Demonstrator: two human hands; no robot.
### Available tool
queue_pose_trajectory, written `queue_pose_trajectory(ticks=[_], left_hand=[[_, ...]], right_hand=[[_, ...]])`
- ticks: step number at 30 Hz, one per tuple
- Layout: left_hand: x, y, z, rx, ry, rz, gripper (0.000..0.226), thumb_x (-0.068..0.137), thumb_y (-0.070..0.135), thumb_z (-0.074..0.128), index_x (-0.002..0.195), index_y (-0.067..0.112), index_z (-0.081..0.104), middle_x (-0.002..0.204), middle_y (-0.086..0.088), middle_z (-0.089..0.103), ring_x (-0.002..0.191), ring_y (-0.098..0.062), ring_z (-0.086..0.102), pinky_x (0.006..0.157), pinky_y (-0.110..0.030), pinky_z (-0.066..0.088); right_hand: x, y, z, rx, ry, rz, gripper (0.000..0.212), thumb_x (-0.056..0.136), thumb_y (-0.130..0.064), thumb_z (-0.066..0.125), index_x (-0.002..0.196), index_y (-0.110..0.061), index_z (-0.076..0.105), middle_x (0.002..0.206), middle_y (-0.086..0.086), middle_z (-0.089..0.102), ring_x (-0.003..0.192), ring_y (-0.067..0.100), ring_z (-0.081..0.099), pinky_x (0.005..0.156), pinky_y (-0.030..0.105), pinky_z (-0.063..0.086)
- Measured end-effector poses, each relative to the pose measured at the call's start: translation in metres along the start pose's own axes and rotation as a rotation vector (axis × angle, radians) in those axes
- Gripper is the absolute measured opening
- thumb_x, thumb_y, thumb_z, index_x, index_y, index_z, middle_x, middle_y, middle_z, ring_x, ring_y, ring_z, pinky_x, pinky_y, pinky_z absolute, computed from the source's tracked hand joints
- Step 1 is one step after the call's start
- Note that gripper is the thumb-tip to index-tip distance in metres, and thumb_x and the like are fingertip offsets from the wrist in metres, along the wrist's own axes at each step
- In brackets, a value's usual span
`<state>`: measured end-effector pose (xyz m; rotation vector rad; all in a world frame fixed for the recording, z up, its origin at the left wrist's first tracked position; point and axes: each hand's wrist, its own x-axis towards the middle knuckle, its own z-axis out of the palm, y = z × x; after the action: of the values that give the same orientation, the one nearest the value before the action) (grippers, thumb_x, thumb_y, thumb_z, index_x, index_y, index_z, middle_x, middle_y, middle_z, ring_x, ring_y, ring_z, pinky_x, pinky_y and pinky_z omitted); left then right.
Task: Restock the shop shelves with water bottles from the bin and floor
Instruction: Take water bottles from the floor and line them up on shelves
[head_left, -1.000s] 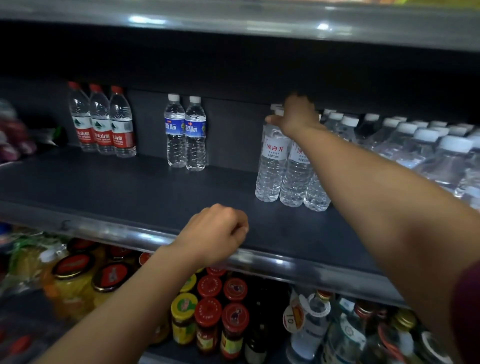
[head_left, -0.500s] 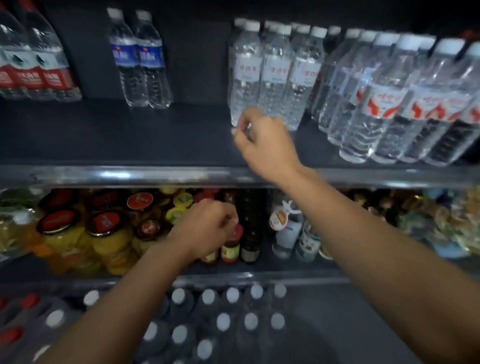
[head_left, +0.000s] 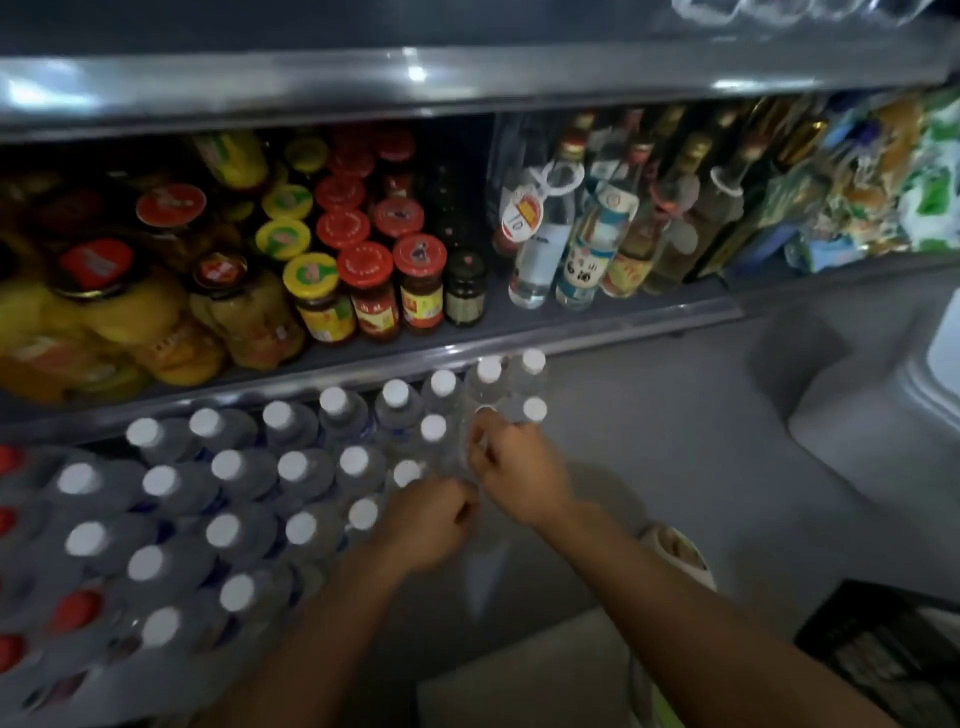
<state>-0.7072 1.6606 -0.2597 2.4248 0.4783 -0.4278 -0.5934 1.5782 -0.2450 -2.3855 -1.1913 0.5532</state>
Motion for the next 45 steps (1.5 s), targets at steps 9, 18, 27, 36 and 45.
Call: queue_pose_trajectory(ticks=[9, 18, 27, 36, 45], left_hand=[[-0.023, -0.045, 0.075, -0.018, -0.192, -0.181, 0.021, 0.095, 0.021, 0.045, 0.095, 0.009, 0.062, 0.109, -0.013, 0.065, 0.102, -0.029, 0.059, 0.075, -0.031, 0.039], [-0.022, -0.057, 0.080, -0.060, -0.191, -0.187, 0.018, 0.094, 0.022, 0.046, 0.092, 0.012, 0.061, 0.106, -0.012, 0.066, 0.101, -0.029, 0.060, 0.082, -0.037, 0.044], [-0.024, -0.047, 0.065, -0.121, -0.111, -0.161, 0.020, 0.095, 0.019, 0.046, 0.094, 0.007, 0.062, 0.104, -0.014, 0.066, 0.098, -0.030, 0.060, 0.078, -0.034, 0.042], [-0.041, -0.039, 0.021, -0.139, 0.013, -0.085, 0.016, 0.091, 0.017, 0.050, 0.086, 0.012, 0.064, 0.095, -0.011, 0.068, 0.091, -0.026, 0.062, 0.077, -0.035, 0.049], [-0.063, -0.043, -0.076, -0.081, 0.223, -0.030, 0.013, 0.090, 0.018, 0.053, 0.084, 0.018, 0.064, 0.086, -0.003, 0.068, 0.083, -0.021, 0.061, 0.073, -0.035, 0.050]], right_hand=[[-0.002, 0.004, 0.065, -0.094, -0.147, -0.025, 0.047, 0.087, -0.018, 0.054, 0.133, -0.014, 0.044, 0.103, 0.018, 0.066, 0.096, 0.040, 0.061, 0.075, 0.042, 0.048], [0.028, -0.011, 0.080, -0.240, -0.203, -0.258, 0.051, 0.086, -0.023, 0.056, 0.133, -0.024, 0.039, 0.114, 0.013, 0.064, 0.100, 0.039, 0.061, 0.070, 0.039, 0.045], [0.037, -0.015, 0.072, -0.274, -0.367, -0.256, 0.032, 0.089, -0.017, 0.054, 0.118, -0.009, 0.045, 0.109, 0.020, 0.060, 0.099, 0.038, 0.058, 0.071, 0.036, 0.041], [0.040, -0.040, 0.008, -0.106, -0.258, -0.196, 0.018, 0.084, -0.021, 0.060, 0.090, -0.012, 0.046, 0.097, 0.017, 0.060, 0.089, 0.034, 0.057, 0.070, 0.040, 0.046], [0.046, -0.097, -0.075, -0.079, -0.051, -0.251, 0.025, 0.078, -0.024, 0.067, 0.074, -0.006, 0.051, 0.069, 0.007, 0.052, 0.069, 0.025, 0.051, 0.056, 0.035, 0.037]])
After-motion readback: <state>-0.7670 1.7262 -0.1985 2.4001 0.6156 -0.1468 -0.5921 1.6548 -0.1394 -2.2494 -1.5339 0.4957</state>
